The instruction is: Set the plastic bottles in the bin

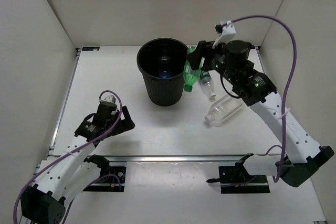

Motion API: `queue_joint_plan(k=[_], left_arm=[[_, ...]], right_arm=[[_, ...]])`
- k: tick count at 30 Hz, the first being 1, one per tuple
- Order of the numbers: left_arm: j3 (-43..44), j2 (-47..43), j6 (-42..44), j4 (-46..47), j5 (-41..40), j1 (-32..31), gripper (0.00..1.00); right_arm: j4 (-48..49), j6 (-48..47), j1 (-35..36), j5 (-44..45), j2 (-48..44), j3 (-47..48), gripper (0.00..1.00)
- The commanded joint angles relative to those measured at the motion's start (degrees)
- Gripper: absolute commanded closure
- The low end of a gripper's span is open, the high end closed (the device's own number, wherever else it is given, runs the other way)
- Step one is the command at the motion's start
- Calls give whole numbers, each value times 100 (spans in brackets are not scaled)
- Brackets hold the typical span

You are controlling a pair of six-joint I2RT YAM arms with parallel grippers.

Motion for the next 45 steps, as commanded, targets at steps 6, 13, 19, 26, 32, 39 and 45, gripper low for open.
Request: queue_joint_plan(k=[6, 13, 19, 26, 32, 39, 45], left_arm=[[15, 202, -85, 325, -14, -301, 1], [279, 229, 100, 70, -269, -230, 1], [331, 281, 170, 236, -181, -81, 1], [841, 641, 521, 263, -488, -38, 1], [1482, 1002, 829, 307, -647, 16, 1], [1632, 1318, 917, 527, -428, -28, 2], [1431, 1257, 891, 536, -226, 24, 1]], right_arm=[[760, -899, -252, -385, 2078, 2184, 81], [321, -961, -174, -279, 3312, 3515, 2], [32, -830, -419, 542, 2839, 3402, 0], [-1461, 584, -1612, 1171, 1275, 902, 1], [-2333, 1446, -2897, 1091, -106, -1253, 1], [-2149, 2036, -2830, 774, -625, -2417, 1], [-1860, 2966, -2048, 599, -739, -3057, 1]])
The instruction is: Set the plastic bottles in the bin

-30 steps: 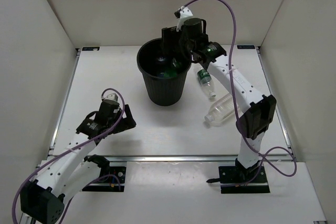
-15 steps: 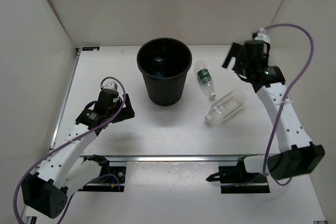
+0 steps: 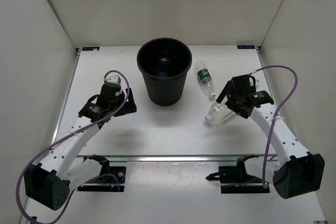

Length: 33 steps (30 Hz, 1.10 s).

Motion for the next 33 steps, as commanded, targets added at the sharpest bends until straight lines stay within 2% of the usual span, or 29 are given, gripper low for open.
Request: queue_joint_plan(k=[1, 7, 11, 20, 25, 28, 30, 33], left_arm=[[-6, -144, 41, 48, 142, 83, 1], [-111, -170, 102, -22, 158, 84, 1], [-103, -214, 76, -5, 177, 48, 2], [-129, -399, 110, -128, 212, 66, 1], [-208, -565, 67, -145, 308, 145, 2], [-287, -627, -3, -189, 344, 188, 1], [-331, -697, -30, -163, 379, 180, 1], [-384, -759, -30, -172, 423, 206, 2]], right_arm=[[326, 706, 358, -105, -263, -435, 1], [485, 1575, 1420, -298, -238, -822, 1], [949, 2146, 1826, -97, -193, -1210, 1], [1926, 2534, 1888, 790, -17, -1658, 6], [1997, 2876, 2073, 1230, 158, -1764, 6], [2085, 2956, 2099, 1380, 254, -1782, 9], [2269, 2930, 2135, 1477, 229, -1895, 16], [2401, 2921, 2012, 1424, 439, -1931, 15]])
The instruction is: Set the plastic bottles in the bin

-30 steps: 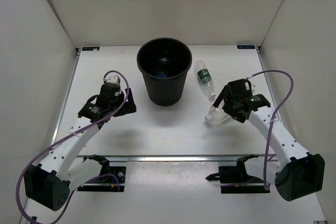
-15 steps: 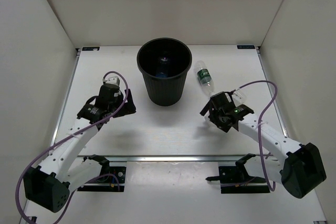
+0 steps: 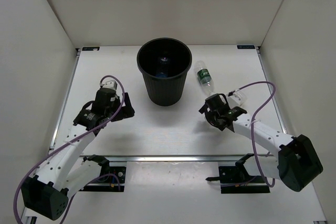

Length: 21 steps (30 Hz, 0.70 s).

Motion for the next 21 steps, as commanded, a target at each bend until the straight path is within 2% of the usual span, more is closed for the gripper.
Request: queue_joint_plan(k=[1, 7, 10, 11, 12, 13, 15, 21], left_arm=[[-63, -154, -80, -19, 149, 60, 1], [-62, -242, -98, -72, 114, 69, 1], [-54, -277, -107, -80, 123, 104, 2], [-45, -277, -107, -80, 123, 87, 1], [-89, -251, -115, -98, 115, 78, 1], [-37, -259, -107, -124, 114, 78, 1], [-27, -294, -115, -107, 123, 130, 1], [34, -294, -107, -89, 141, 122, 1]], right_arm=[[305, 191, -67, 341, 227, -73, 15], [182, 410, 3, 507, 509, -38, 19], [357, 367, -40, 542, 641, -126, 27], [384, 349, -41, 560, 676, -108, 33], [367, 384, -41, 577, 685, -108, 45], [349, 350, -49, 656, 729, -73, 49], [262, 297, -40, 701, 677, -47, 50], [16, 279, -15, 955, 159, -56, 82]])
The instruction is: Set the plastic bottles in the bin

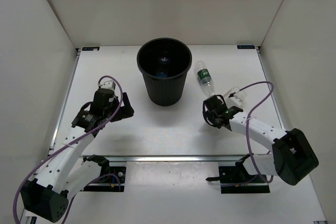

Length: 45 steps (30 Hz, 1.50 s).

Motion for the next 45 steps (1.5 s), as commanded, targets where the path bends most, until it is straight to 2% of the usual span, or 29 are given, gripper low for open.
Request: queue_joint_plan(k=[1, 4, 9, 16, 20, 23, 24, 26, 28, 31, 34, 39, 45], left_arm=[[73, -128, -17, 5, 86, 39, 1], [99, -111, -52, 57, 166, 3, 1], [47, -67, -17, 154, 244, -6, 1], [30, -14, -70, 321, 297, -23, 1], [12, -75, -78, 409, 262, 3, 1], [-14, -93, -96, 471, 315, 73, 1], [-23, -102, -96, 479, 324, 65, 1], [12, -76, -78, 480, 315, 82, 1], [73, -67, -70, 497, 279, 91, 1], [161, 3, 0, 524, 210, 83, 1], [267, 12, 62, 541, 122, 91, 2], [293, 48, 88, 550, 86, 83, 1], [311, 30, 71, 480, -19, 117, 1]], right_arm=[[-149, 69, -36, 575, -571, 1, 89], [-254, -71, -142, 637, -1020, -25, 100], [-378, -816, -308, 1032, -1636, 457, 100], [701, -3039, 59, 1805, -1830, 1442, 100], [1991, -4584, 481, 2088, -1707, 1855, 100], [3046, -5264, 605, 1071, -1681, 1917, 100], [3146, -5257, 518, 372, -1611, 2109, 100], [2955, -5178, 290, -922, -1339, 2529, 100], [2507, -5038, -105, -2911, -691, 3416, 100], [1935, -4949, -99, -4229, 50, 4287, 100], [1582, -5309, 25, -4853, 454, 4746, 100], [1556, -5134, -229, -5655, 955, 4941, 100], [1231, -5275, -264, -5058, 1228, 5046, 100]])
